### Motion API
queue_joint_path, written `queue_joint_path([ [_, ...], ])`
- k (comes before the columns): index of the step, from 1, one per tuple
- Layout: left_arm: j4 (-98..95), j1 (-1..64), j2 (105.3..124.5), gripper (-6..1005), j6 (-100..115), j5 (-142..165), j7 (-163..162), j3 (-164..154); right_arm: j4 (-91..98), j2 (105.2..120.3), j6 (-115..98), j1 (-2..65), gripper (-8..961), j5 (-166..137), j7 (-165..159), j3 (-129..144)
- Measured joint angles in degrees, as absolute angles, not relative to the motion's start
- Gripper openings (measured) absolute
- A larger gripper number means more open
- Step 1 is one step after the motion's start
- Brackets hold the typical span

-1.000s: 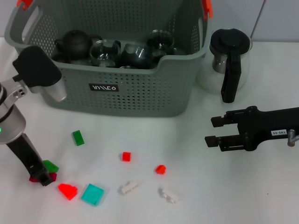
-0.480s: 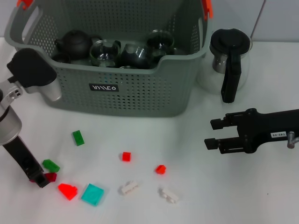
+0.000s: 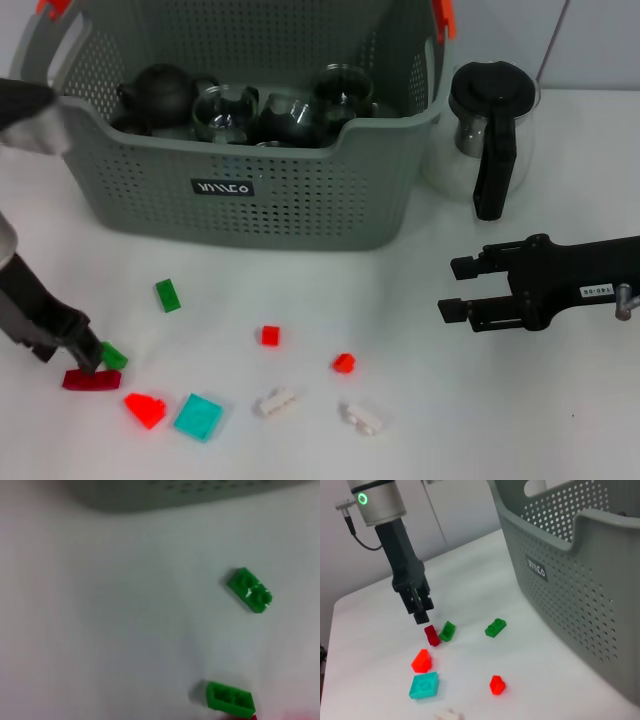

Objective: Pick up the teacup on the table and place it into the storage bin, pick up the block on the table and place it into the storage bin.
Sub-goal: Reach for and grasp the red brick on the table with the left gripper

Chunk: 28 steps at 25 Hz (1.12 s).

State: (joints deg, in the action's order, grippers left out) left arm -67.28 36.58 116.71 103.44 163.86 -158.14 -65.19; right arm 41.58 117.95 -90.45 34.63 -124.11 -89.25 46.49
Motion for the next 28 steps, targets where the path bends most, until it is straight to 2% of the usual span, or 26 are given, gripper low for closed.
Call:
queue_joint_path([
  [17, -56.4, 37.2, 115.28, 538, 101.6, 163.8, -163.6, -57.2, 41.6, 117.87, -90.8, 35.0, 701, -124.3, -89.2, 47.2],
  [28, -54.2, 37.5, 115.13, 536, 100.0, 163.7, -163.5, -55.1, 41.6, 117.86, -90.8, 34.7, 700, -124.3, -89.2, 47.3],
])
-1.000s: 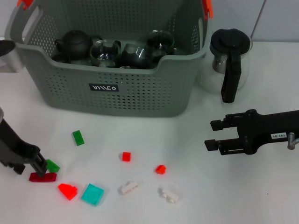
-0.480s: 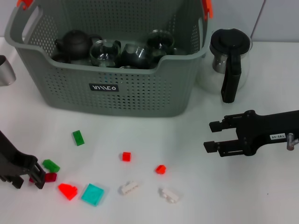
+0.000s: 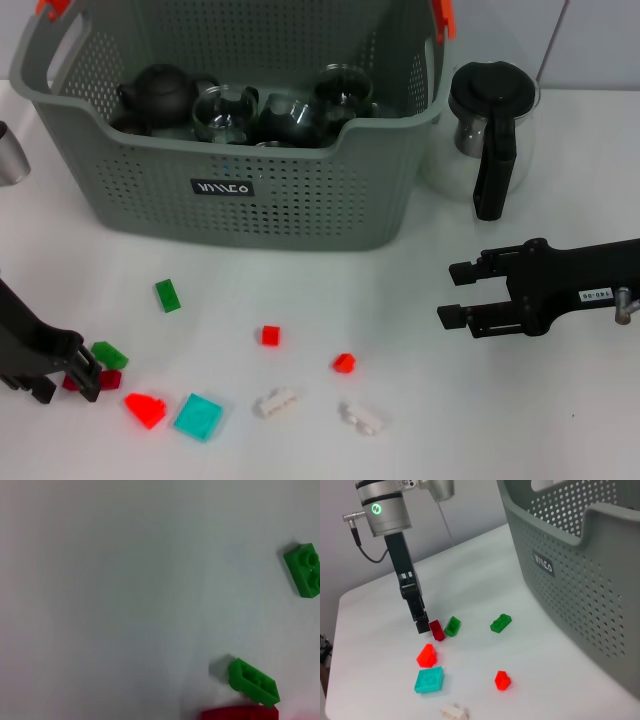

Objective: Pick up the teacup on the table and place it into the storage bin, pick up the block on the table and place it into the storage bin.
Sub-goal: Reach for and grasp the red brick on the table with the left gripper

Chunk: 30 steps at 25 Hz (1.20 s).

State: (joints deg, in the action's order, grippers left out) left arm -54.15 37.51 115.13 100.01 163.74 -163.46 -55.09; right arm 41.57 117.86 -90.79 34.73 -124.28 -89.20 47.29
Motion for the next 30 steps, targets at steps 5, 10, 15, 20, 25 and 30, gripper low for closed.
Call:
queue_joint_path([
  [5, -53.9, 37.6, 115.13, 535, 99.8, 163.7, -163.5, -55.0, 41.6, 117.86, -90.8, 34.7, 700, -124.3, -89.2, 47.3],
  [10, -52.9, 38.4, 115.30, 534, 99.4, 163.7, -162.9, -55.0, 41.6, 117.86, -90.8, 34.7, 700, -124.3, -89.2, 47.3],
  [15, -51.1, 39.9, 115.56, 533, 99.3, 163.7, -162.0, -55.2, 41.6, 117.86, -90.8, 34.7, 700, -124.3, -89.2, 47.3],
  [20, -50.8, 40.8, 115.79, 532, 99.3, 163.7, -161.6, -55.3, 41.6, 117.86, -90.6, 34.6, 699, -124.3, -89.2, 47.3],
  [25, -49.0, 42.4, 116.50, 531, 99.1, 163.7, -160.7, -55.4, 41.6, 117.86, -90.5, 34.6, 699, -124.3, -89.2, 47.3],
  [30, -48.3, 43.6, 117.47, 530, 98.8, 163.7, -159.1, -55.3, 41.6, 117.86, -90.5, 34.6, 700, -124.3, -89.2, 47.3],
])
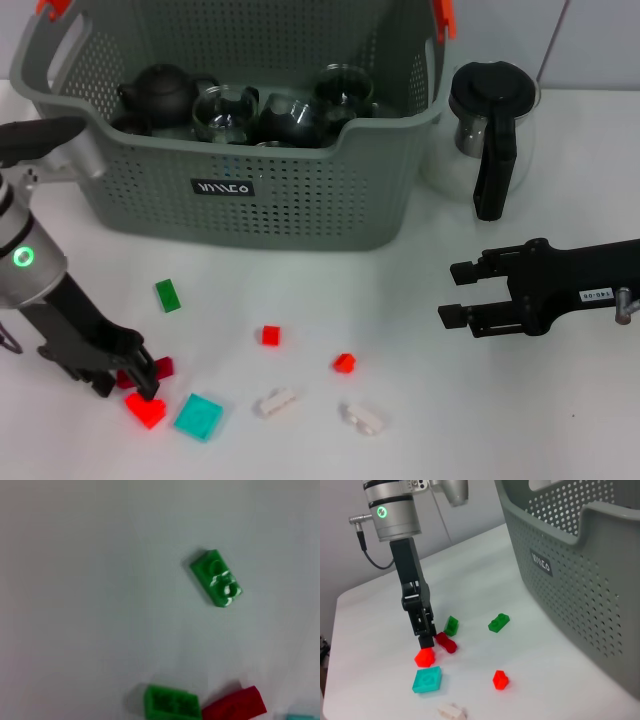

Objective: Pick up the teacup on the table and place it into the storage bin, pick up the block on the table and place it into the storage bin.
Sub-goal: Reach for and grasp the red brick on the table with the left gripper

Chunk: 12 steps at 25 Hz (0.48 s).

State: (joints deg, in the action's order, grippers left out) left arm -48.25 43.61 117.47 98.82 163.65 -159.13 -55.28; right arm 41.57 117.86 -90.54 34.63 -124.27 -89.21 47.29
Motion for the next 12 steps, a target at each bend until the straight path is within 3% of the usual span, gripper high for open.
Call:
queue_joint_path([
  [6, -52.1, 43.7, 119.50, 528, 99.7, 163.6, -154.8, -56.0, 41.6, 117.86, -90.6, 34.6, 701, -124.3, -89.2, 47.3],
  [12, -65.7, 39.5, 121.82, 527, 102.4, 163.5, -141.0, -56.3, 41.6, 117.82, -90.4, 34.6, 700, -124.3, -89.2, 46.9],
])
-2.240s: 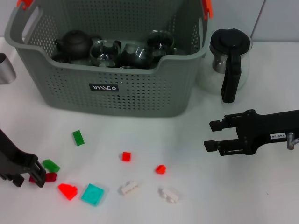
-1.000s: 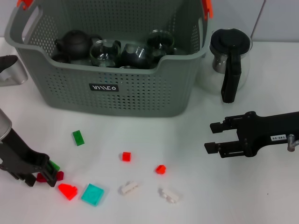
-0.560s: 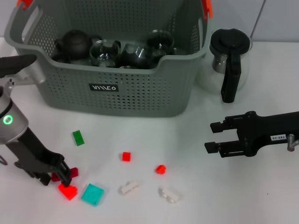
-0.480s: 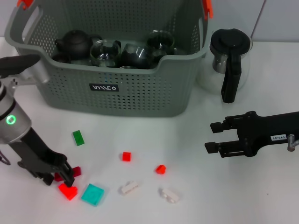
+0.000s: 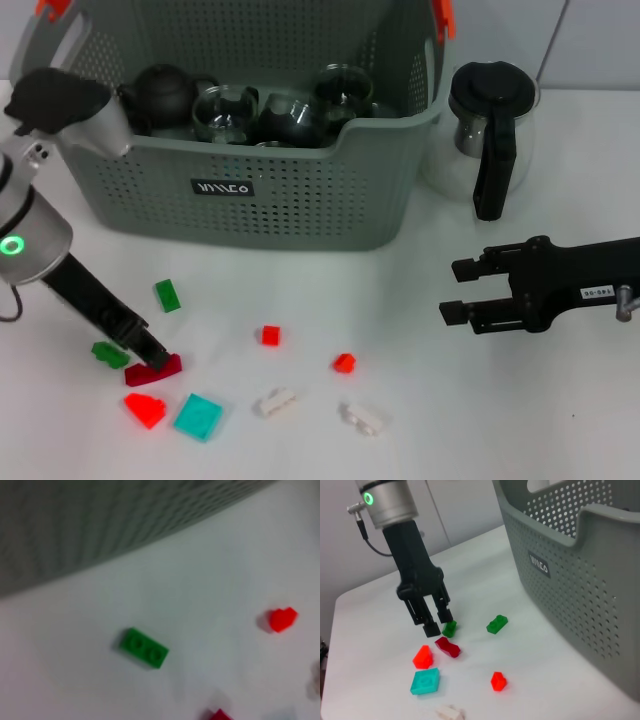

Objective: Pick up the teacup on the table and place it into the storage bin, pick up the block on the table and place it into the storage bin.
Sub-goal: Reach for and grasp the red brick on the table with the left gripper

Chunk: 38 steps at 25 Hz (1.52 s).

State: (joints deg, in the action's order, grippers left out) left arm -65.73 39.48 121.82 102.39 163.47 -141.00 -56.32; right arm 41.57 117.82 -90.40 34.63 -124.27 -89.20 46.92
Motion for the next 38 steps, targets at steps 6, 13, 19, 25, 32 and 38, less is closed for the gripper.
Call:
queue_joint_path([
  [6, -71.5, 35.4, 124.44, 526, 99.7, 162.8, -124.2, -58.0, 41.6, 117.94, -89.5, 34.6, 699, -124.3, -89.2, 46.9],
  [13, -69.9, 32.1, 124.50, 525, 89.8, 162.2, -123.2, -66.9, 41.1, 118.04, -88.8, 34.5, 701, -124.3, -89.2, 46.8],
  [19, -71.3, 31.0, 124.47, 523, 88.8, 161.4, -122.9, -69.5, 40.9, 118.01, -88.8, 34.5, 698, -124.3, -89.5, 46.8],
  [25, -75.4, 30.4, 124.28, 522, 90.6, 160.2, -123.1, -69.1, 40.9, 117.94, -88.8, 34.5, 701, -124.3, -89.7, 46.8],
  [32, -81.6, 29.2, 124.34, 521, 98.0, 155.3, -123.2, -65.9, 40.9, 117.78, -88.3, 34.5, 701, -124.3, -89.7, 46.8],
  [38, -81.2, 26.2, 124.45, 520, 96.6, 153.3, -122.8, -67.3, 40.6, 117.91, -87.7, 34.4, 701, -124.3, -89.3, 46.8],
])
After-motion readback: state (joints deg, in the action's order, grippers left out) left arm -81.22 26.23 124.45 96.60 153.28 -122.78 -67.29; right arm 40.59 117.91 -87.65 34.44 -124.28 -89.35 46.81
